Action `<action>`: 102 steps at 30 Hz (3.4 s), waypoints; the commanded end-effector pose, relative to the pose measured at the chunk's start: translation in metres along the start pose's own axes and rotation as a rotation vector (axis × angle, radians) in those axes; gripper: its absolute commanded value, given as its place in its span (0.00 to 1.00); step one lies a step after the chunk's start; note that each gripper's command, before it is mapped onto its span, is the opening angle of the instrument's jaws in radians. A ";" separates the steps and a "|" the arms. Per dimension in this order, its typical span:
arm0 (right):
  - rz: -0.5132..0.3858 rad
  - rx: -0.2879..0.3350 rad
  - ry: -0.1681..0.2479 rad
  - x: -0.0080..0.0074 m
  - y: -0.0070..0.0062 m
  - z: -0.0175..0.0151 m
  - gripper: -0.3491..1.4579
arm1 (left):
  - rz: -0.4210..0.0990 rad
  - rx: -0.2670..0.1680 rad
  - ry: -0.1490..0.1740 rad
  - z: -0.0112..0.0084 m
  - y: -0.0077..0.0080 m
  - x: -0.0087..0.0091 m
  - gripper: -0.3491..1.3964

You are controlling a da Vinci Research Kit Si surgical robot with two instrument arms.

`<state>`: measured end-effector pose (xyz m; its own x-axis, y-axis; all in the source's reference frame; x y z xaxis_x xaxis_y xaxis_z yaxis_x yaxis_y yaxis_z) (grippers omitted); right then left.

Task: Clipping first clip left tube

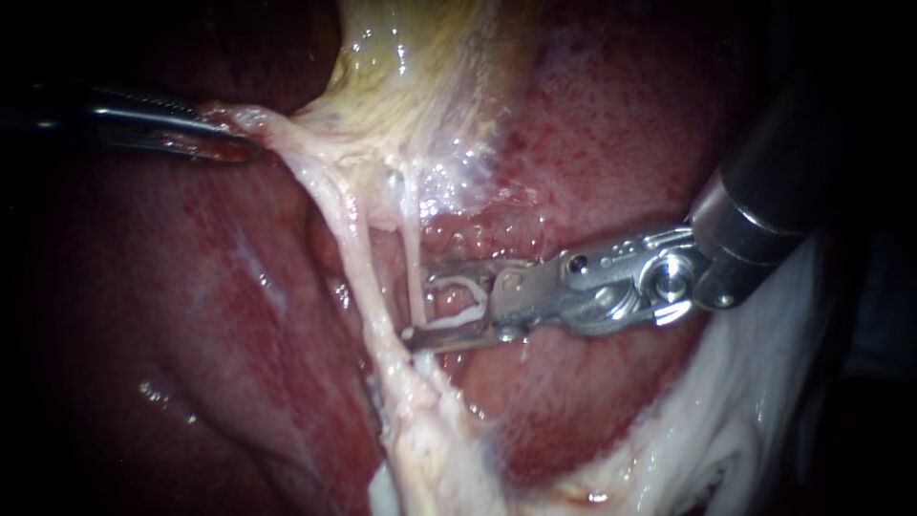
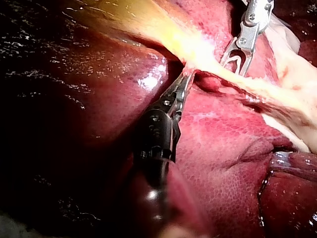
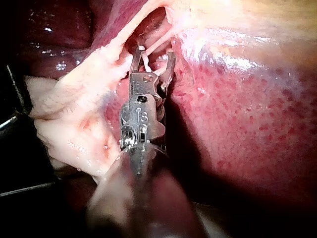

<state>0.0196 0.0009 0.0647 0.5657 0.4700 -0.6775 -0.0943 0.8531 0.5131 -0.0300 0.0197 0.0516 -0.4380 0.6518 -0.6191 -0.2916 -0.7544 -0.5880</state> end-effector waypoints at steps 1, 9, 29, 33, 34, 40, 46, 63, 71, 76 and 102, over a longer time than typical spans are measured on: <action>0.000 -0.001 0.000 0.0000 0.0000 0.0000 0.38 | 0.000 0.001 0.000 -0.0001 0.0000 0.0000 0.00; 0.000 0.007 0.000 0.0002 -0.0005 -0.0013 0.39 | 0.000 0.001 0.000 -0.0001 0.0000 0.0000 0.00; 0.043 0.188 0.132 0.0016 -0.0030 -0.0072 0.45 | 0.000 0.000 0.000 -0.0002 0.0000 -0.0001 0.00; 0.068 0.225 0.170 0.0024 -0.0041 -0.0070 0.46 | 0.000 0.000 0.000 -0.0002 0.0000 -0.0001 0.00; 0.087 0.239 0.181 0.0027 -0.0043 -0.0068 0.46 | 0.000 0.000 0.000 -0.0002 0.0000 -0.0001 0.00; 0.130 0.282 0.205 0.0030 -0.0046 -0.0052 0.46 | 0.000 0.000 0.000 -0.0002 0.0000 -0.0001 0.00; 0.185 0.303 0.226 0.0014 -0.0043 -0.0022 0.47 | 0.001 0.001 0.000 -0.0001 0.0000 -0.0001 0.00; 0.221 0.341 0.241 -0.0013 -0.0026 0.0012 0.47 | 0.001 0.002 0.000 0.0000 0.0001 -0.0002 0.00; 0.201 0.433 0.269 0.0002 -0.0036 0.0029 0.47 | 0.001 0.002 0.000 0.0001 0.0001 -0.0002 0.00; 0.193 0.435 0.282 0.0007 -0.0043 0.0045 0.47 | 0.001 0.003 0.000 0.0002 0.0001 -0.0001 0.00; 0.245 0.481 0.333 0.0066 -0.0072 0.0023 0.36 | 0.001 0.004 0.001 0.0004 0.0001 -0.0001 0.00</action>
<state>0.0259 -0.0026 0.0577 0.2798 0.7508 -0.5984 0.2343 0.5510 0.8009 -0.0303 0.0195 0.0518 -0.4377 0.6514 -0.6197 -0.2950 -0.7552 -0.5854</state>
